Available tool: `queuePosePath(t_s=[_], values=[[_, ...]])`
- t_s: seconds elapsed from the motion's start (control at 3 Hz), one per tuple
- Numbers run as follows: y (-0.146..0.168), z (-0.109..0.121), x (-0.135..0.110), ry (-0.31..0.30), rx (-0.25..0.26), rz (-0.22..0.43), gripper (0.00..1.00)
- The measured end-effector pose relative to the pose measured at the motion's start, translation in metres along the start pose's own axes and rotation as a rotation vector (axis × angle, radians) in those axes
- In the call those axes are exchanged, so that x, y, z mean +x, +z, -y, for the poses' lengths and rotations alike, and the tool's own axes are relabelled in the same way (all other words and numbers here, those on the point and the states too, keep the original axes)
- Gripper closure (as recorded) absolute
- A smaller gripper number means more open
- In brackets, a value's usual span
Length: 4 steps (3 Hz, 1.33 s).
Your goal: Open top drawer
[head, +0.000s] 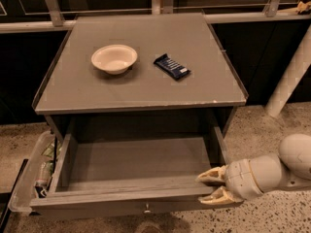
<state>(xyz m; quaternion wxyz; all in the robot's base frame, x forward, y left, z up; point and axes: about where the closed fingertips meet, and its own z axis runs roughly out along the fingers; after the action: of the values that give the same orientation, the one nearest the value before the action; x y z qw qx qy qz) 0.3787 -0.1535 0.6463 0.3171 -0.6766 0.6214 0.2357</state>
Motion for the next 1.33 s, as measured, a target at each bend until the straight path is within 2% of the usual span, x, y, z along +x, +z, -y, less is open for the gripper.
queuePosePath(t_s=[1.0,1.33], values=[[0.0,0.0,0.0,0.0,0.0,0.0,0.12],[-0.004,-0.02,0.008,-0.01,-0.018,0.029,0.0]])
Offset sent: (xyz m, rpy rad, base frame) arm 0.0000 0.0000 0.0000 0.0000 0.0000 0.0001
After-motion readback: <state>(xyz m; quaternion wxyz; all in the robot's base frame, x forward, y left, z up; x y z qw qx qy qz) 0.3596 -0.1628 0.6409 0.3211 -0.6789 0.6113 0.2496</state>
